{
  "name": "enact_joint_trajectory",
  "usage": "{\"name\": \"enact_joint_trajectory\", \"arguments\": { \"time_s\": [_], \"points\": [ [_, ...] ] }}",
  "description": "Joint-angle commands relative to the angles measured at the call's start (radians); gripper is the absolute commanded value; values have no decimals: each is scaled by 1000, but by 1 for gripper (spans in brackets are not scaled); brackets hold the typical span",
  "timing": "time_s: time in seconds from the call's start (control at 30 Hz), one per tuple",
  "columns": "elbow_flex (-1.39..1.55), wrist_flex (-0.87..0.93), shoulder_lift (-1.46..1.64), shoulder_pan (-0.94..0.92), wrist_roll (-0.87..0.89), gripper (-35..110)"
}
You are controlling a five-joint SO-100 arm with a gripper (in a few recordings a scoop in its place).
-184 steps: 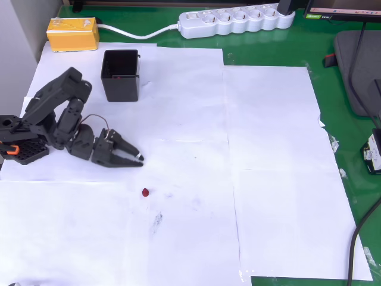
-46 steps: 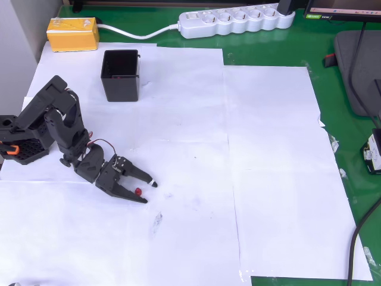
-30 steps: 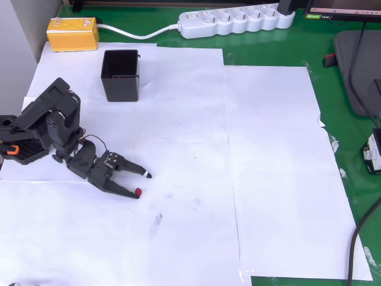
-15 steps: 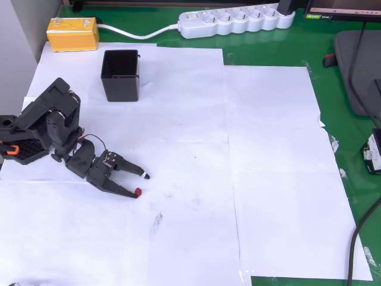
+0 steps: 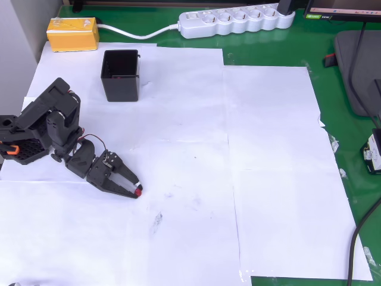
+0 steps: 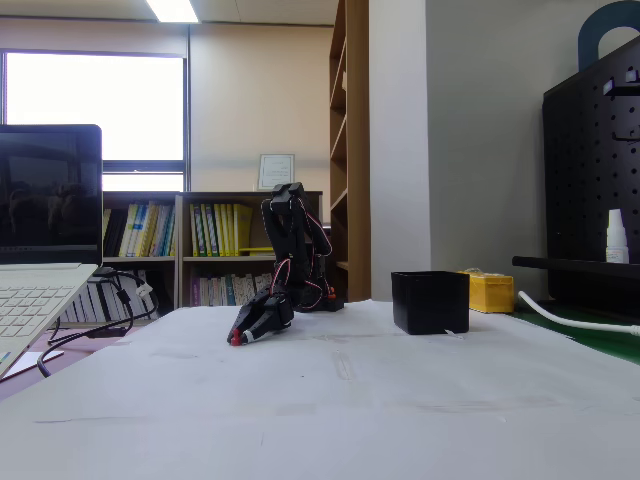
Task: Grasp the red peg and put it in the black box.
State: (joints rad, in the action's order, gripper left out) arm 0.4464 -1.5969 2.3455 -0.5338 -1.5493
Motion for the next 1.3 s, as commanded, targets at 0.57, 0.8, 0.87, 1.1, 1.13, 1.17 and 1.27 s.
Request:
{"name": "enact_joint_trajectory", "arguments": {
  "time_s": [0.57, 0.8, 0.87, 1.1, 1.13, 1.17, 1.27],
  "points": [
    [127, 750, -689, 100, 5, 0],
    [430, 1447, -859, 152, 11, 0],
    [552, 1706, -891, 169, 32, 0],
    [945, 2393, -893, 242, 166, 0],
    [1014, 2502, -885, 253, 181, 0],
    [1088, 2608, -874, 264, 199, 0],
    [1235, 2830, -844, 308, 259, 0]
  ]
}}
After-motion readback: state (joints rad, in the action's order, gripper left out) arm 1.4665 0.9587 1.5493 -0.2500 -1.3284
